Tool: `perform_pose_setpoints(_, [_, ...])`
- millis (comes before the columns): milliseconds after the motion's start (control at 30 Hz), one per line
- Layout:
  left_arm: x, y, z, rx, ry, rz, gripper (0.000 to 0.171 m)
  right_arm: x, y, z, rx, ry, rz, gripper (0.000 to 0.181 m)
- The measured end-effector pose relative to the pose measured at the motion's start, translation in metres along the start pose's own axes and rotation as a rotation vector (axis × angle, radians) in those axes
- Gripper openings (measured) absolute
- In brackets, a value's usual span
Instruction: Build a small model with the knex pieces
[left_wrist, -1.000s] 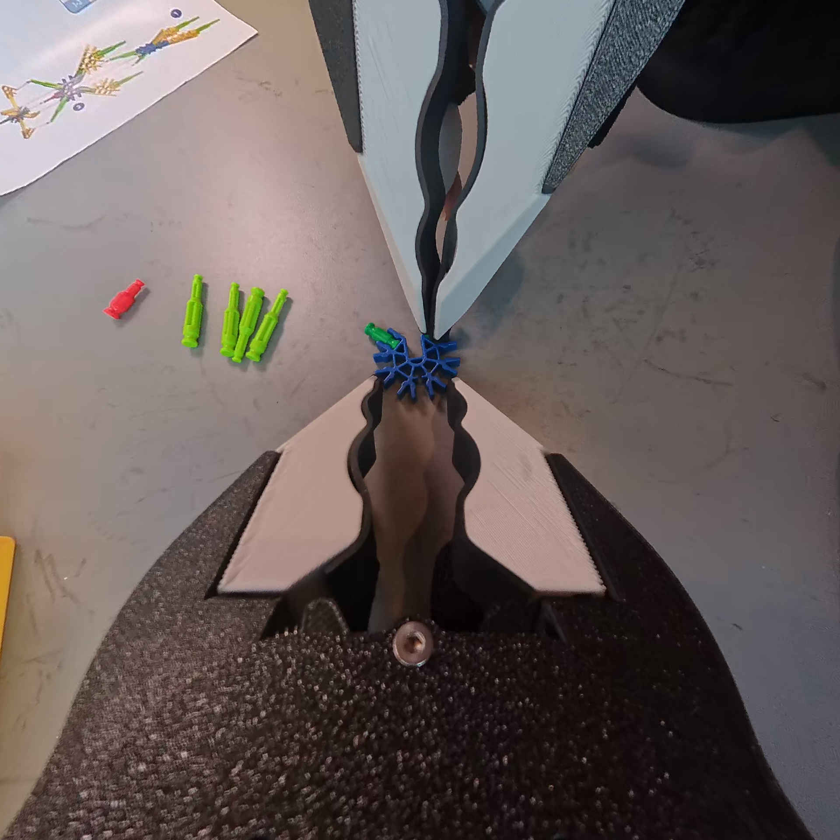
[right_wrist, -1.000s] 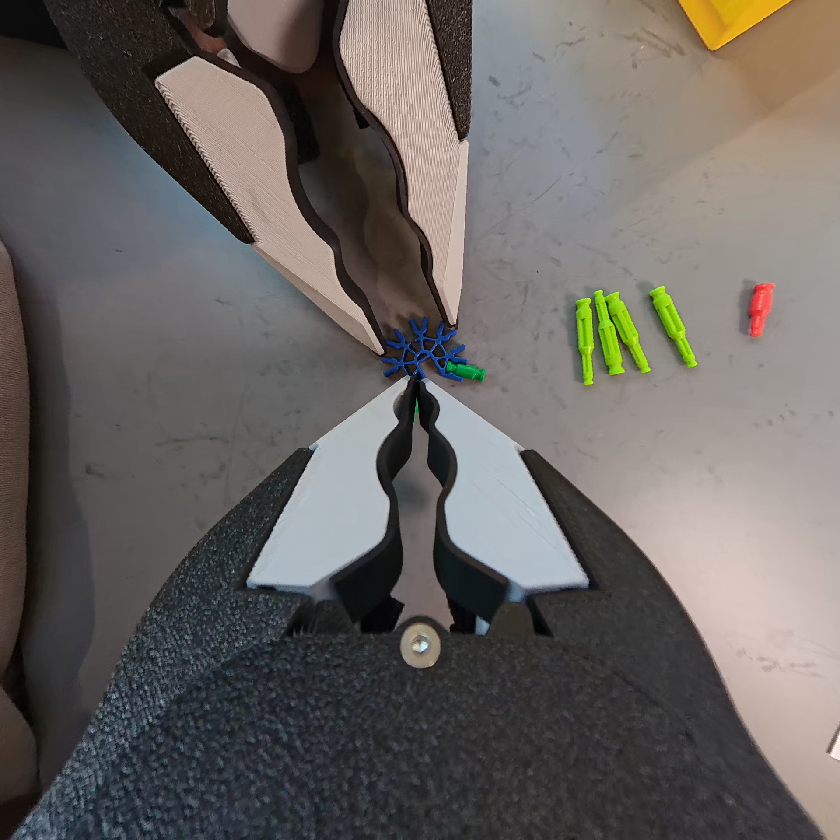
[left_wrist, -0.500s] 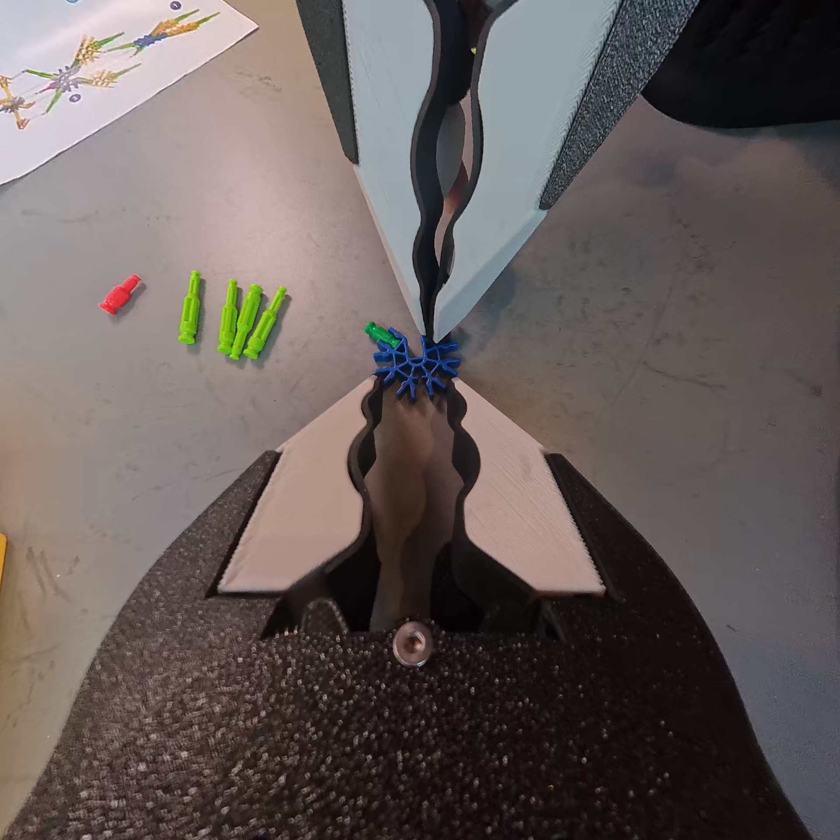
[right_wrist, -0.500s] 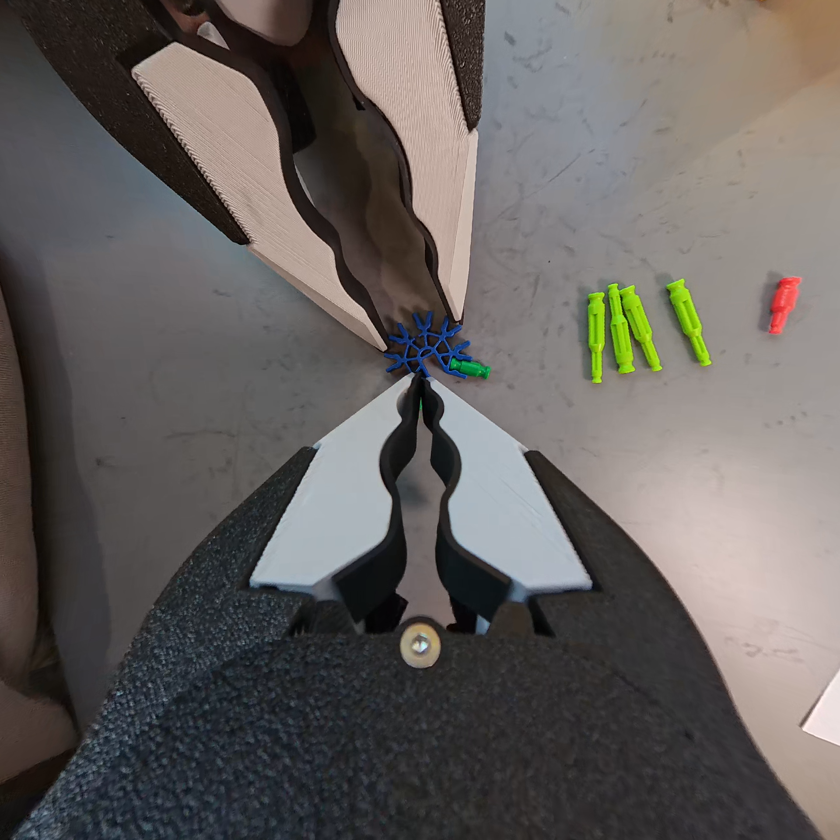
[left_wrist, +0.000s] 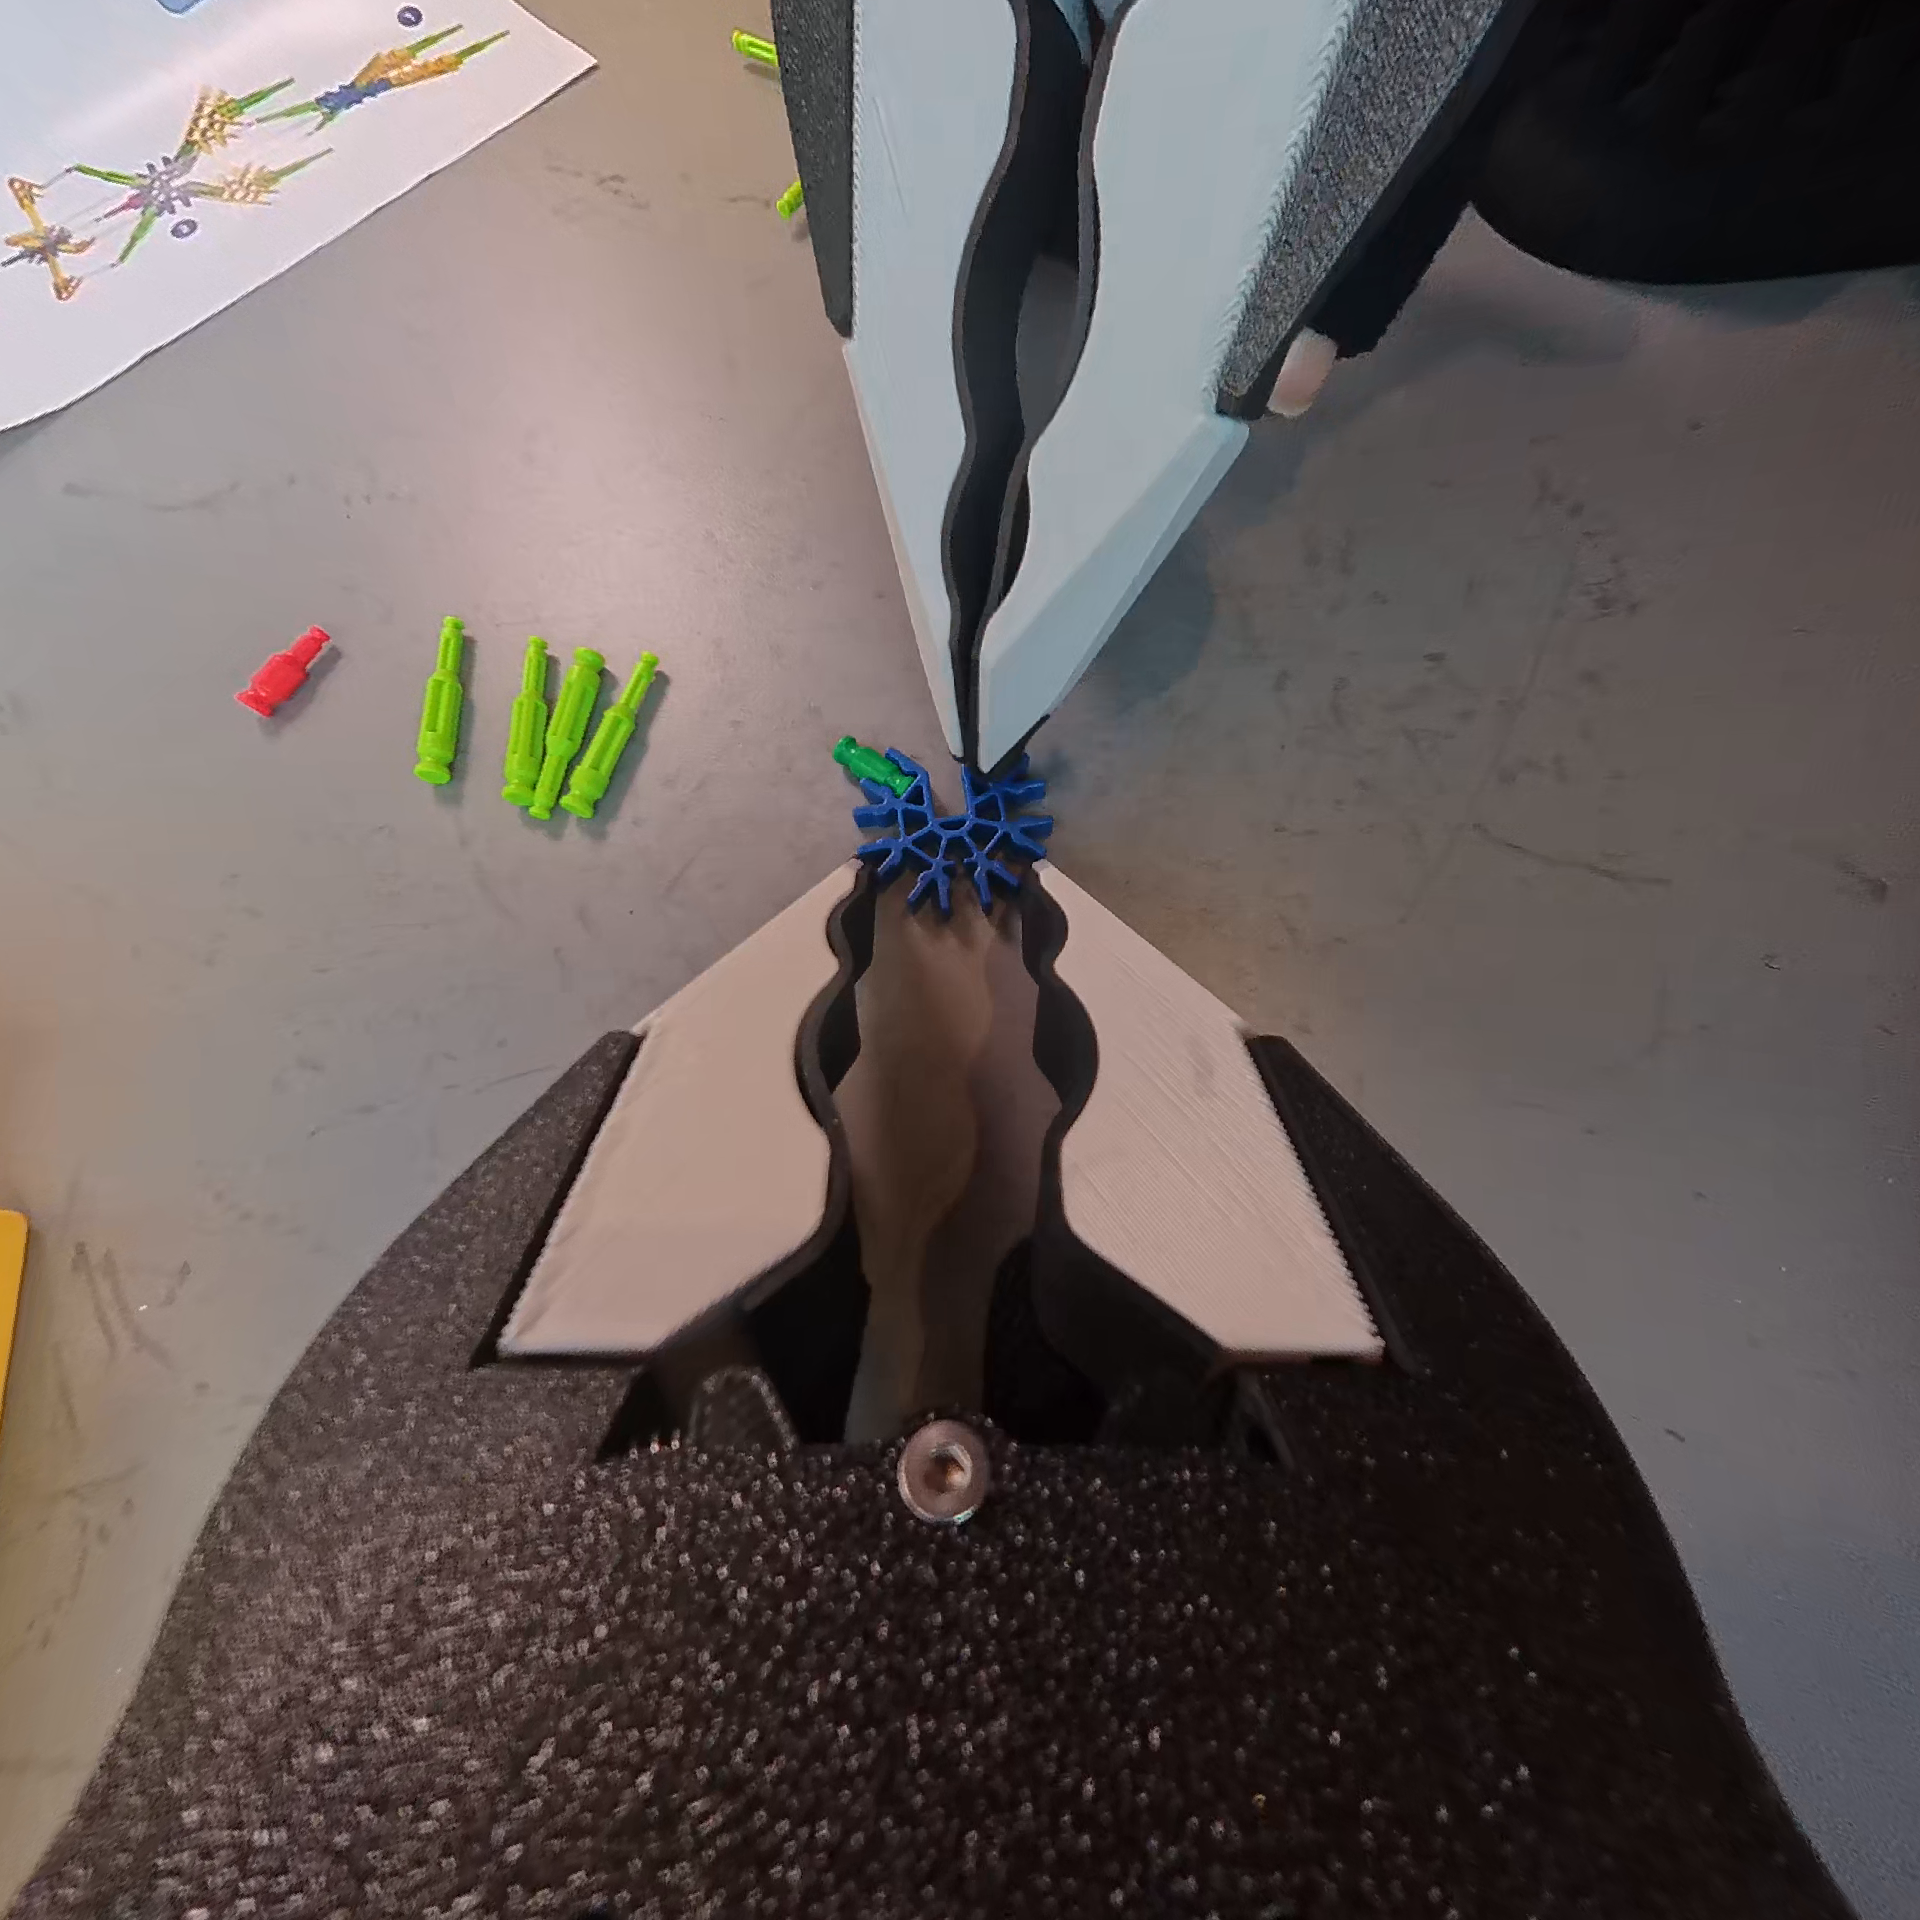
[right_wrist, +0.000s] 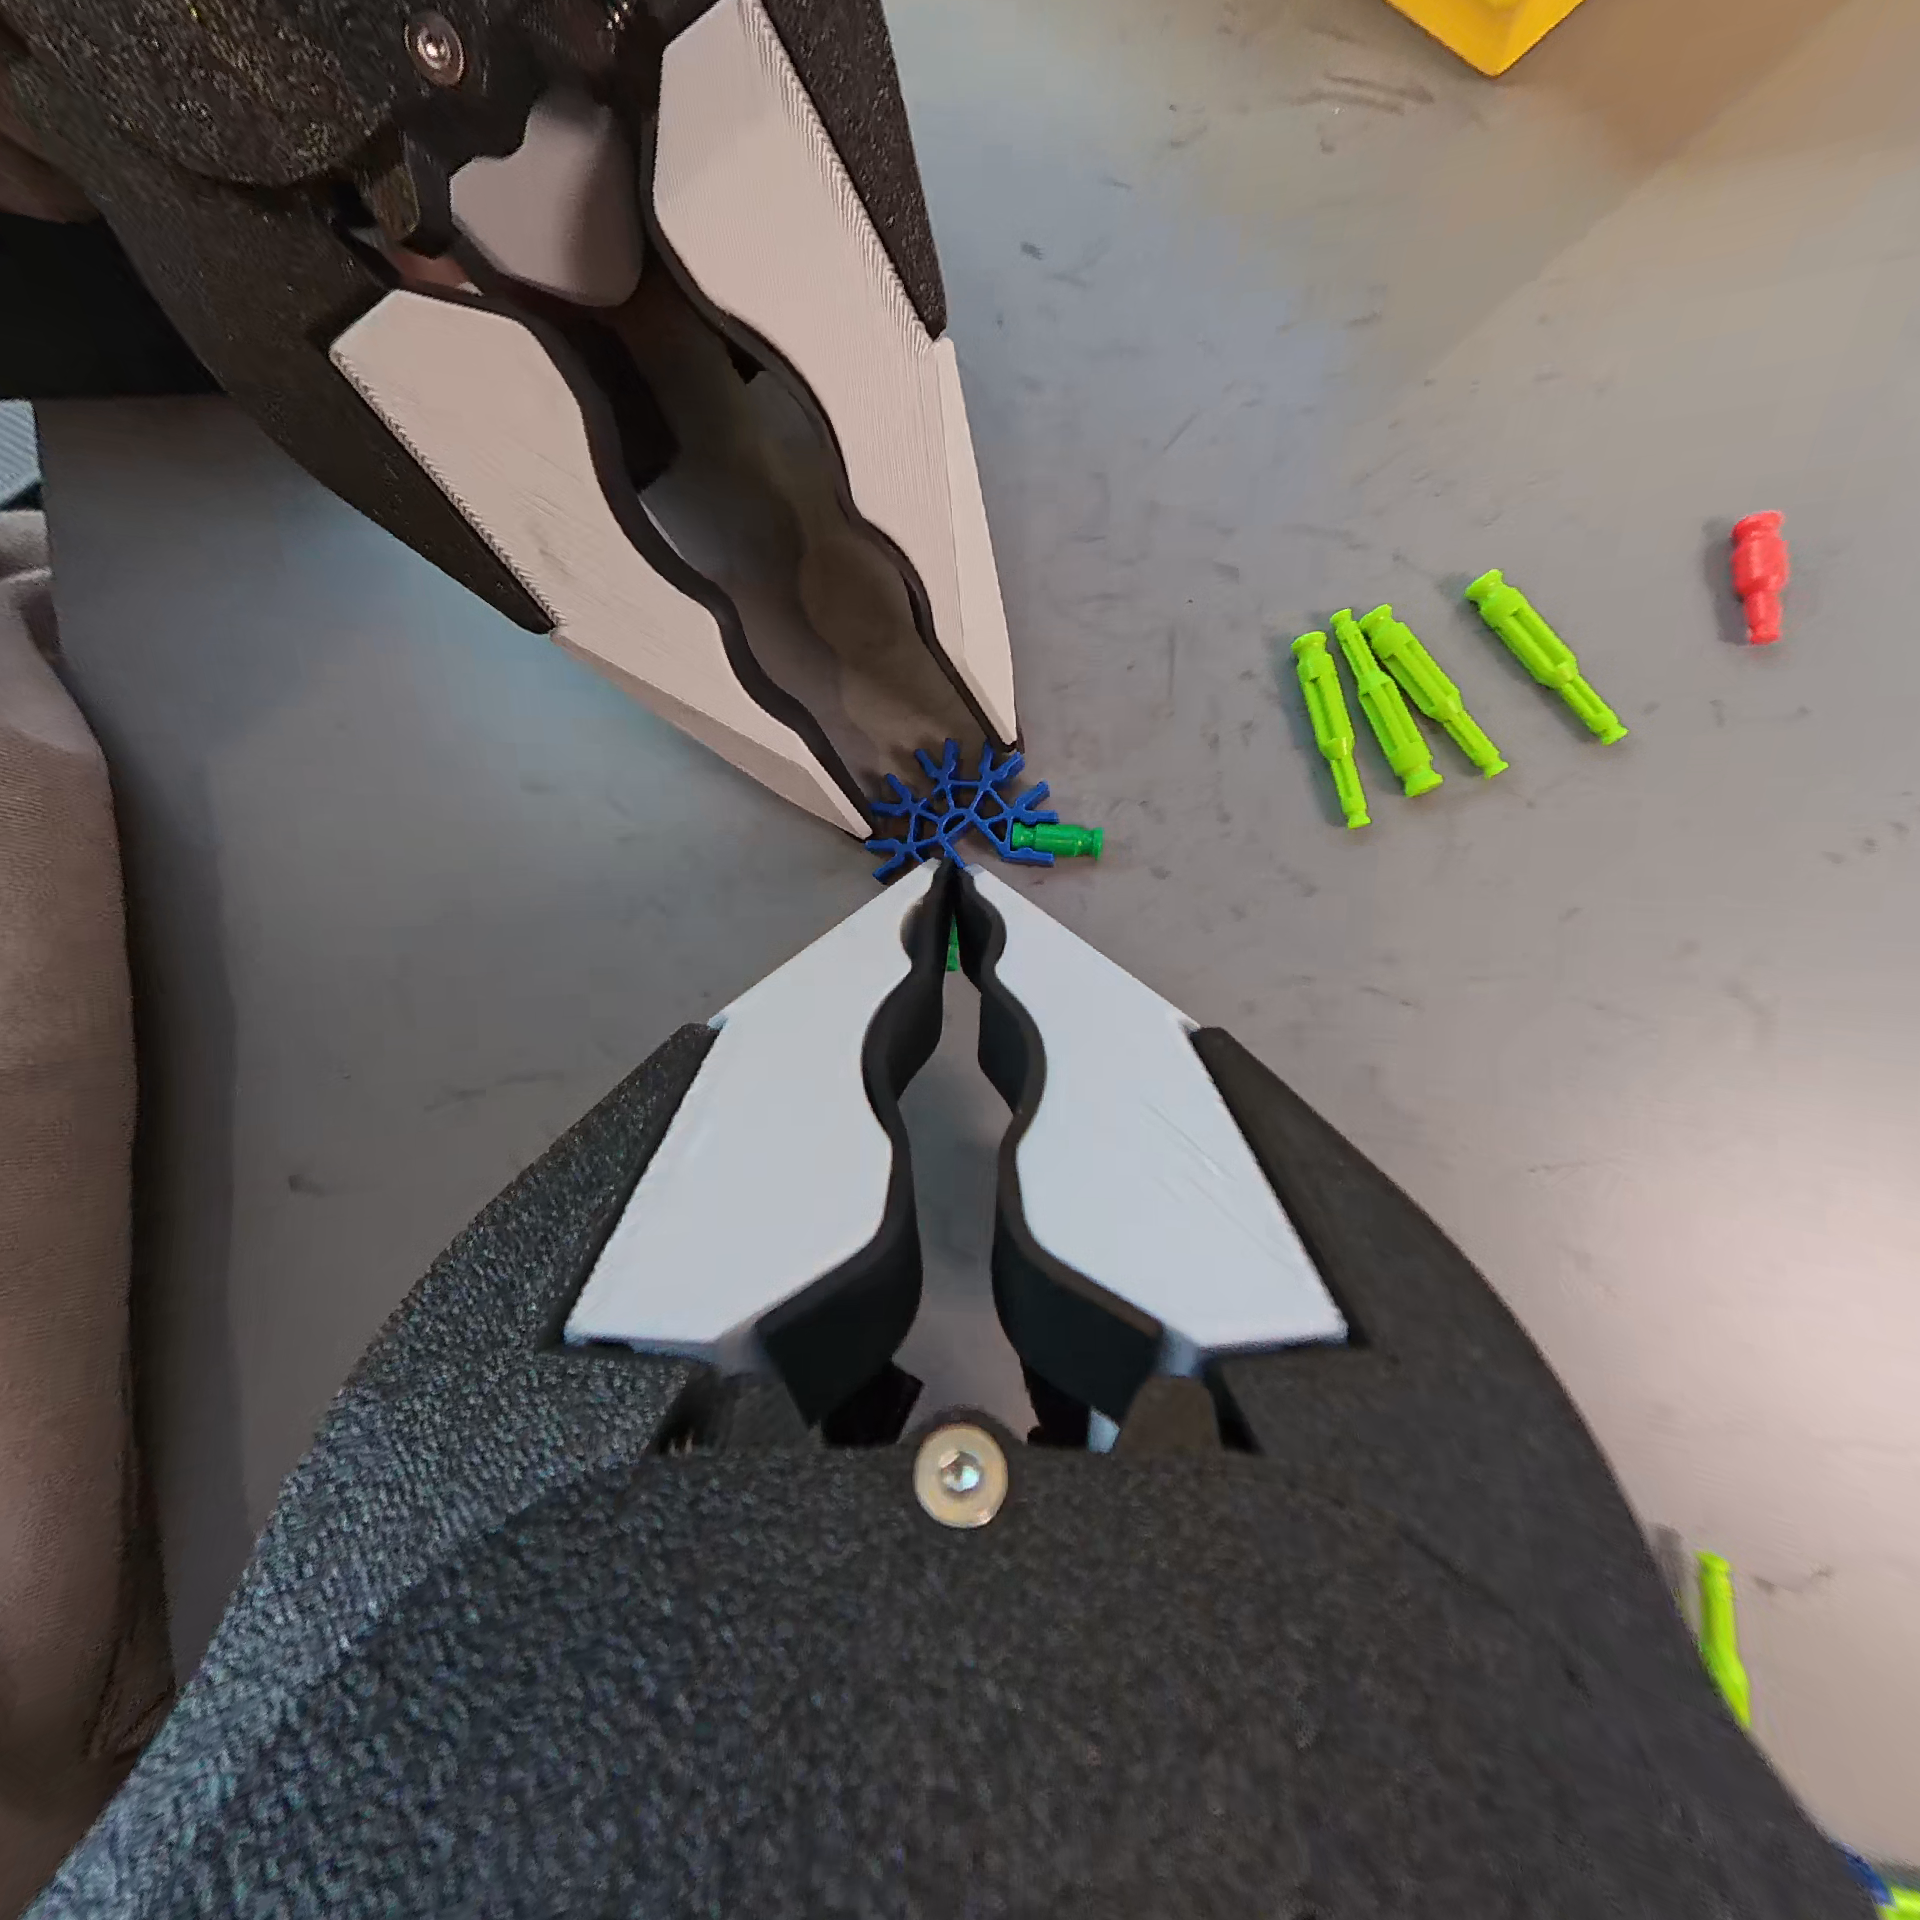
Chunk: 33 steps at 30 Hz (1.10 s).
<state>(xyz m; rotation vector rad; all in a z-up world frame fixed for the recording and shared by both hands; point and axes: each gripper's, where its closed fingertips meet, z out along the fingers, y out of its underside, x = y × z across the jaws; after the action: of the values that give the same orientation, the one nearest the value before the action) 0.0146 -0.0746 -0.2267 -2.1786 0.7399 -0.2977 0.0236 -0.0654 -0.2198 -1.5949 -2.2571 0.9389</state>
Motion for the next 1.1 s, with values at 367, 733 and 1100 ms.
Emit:
perform_pose_setpoints(367, [0.0, 0.0, 0.0, 0.0, 0.002, 0.0, 0.028, 0.002, -0.004, -0.012, -0.008, -0.01, -0.038, 0.0])
perform_pose_setpoints(733, [0.0, 0.0, 0.0, 0.001, -0.008, 0.007, 0.028, -0.038, 0.018, -0.039, -0.026, -0.094, -0.209, 0.004])
perform_pose_setpoints(1100, [0.0, 0.0, 0.0, 0.001, 0.002, -0.006, 0.028, -0.077, 0.101, -0.085, -0.128, -0.093, -0.068, 0.016])
